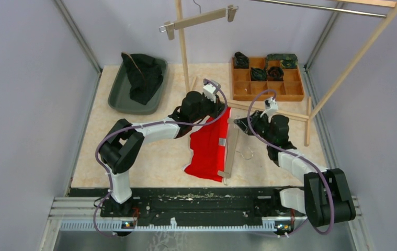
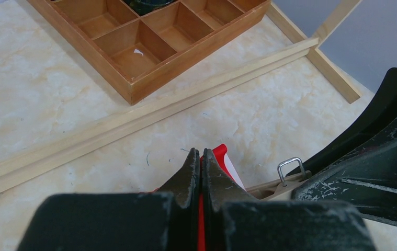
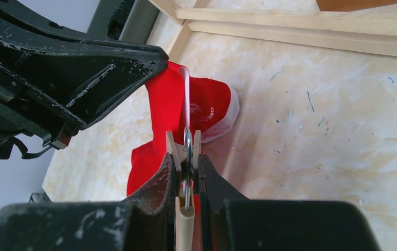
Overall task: Clip the underwear to the hanger
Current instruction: Clamp the underwear onto the hanger.
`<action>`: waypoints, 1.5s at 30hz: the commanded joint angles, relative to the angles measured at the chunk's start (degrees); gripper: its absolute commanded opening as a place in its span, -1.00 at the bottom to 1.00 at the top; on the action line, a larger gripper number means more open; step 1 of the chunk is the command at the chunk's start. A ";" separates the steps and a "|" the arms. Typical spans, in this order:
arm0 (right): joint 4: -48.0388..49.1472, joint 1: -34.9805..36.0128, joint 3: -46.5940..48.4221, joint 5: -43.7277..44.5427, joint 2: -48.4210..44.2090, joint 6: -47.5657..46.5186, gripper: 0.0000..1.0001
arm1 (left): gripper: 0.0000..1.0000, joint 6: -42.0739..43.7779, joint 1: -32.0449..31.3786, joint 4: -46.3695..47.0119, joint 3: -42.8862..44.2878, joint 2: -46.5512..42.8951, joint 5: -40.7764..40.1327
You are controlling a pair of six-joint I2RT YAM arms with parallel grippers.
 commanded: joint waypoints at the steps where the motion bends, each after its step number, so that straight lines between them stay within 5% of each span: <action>1: 3.81 0.74 2.67 -0.29 0.97 -3.79 -1.00 | -1.00 -0.48 0.37 2.77 2.20 0.03 0.96; 45: 8.76 1.36 3.67 -1.39 2.68 -2.50 -1.00 | -1.00 -2.20 -0.16 4.36 3.08 1.44 4.61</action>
